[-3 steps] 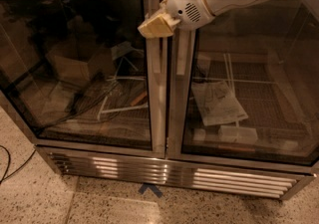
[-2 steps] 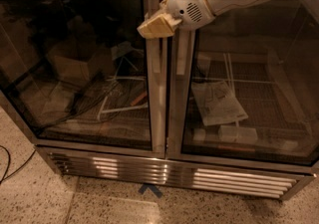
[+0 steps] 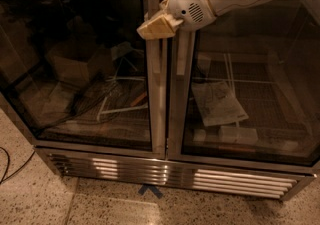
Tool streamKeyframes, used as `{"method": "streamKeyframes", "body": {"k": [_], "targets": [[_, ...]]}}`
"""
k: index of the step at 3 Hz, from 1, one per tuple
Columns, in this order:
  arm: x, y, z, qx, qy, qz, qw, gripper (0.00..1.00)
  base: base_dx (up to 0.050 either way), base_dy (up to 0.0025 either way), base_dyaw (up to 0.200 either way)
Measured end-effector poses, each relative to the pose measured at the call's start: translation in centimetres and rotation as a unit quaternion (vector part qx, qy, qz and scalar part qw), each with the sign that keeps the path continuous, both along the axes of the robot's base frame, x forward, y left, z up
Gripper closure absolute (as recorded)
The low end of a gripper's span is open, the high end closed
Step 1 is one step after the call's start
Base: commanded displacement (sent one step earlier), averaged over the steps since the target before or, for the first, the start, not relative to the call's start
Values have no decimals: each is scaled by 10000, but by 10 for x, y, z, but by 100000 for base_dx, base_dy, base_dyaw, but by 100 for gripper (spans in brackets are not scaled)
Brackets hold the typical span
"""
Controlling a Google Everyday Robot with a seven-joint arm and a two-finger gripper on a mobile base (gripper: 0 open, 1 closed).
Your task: Place blue chip bag into bottom drawer
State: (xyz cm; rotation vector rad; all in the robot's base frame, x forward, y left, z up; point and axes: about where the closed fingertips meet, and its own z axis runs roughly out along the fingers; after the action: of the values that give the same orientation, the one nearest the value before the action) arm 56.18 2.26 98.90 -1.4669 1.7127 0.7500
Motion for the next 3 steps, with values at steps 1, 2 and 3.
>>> {"method": "streamKeyframes", "body": {"k": [1,2,3], "targets": [[-2,-1,0,-15,20,-35,10000,100,0,0,0],[-1,-2,0,-15,20,-35,10000,100,0,0,0],[-1,-1,0,-85,0,-152,9998,100,0,0,0]]}}
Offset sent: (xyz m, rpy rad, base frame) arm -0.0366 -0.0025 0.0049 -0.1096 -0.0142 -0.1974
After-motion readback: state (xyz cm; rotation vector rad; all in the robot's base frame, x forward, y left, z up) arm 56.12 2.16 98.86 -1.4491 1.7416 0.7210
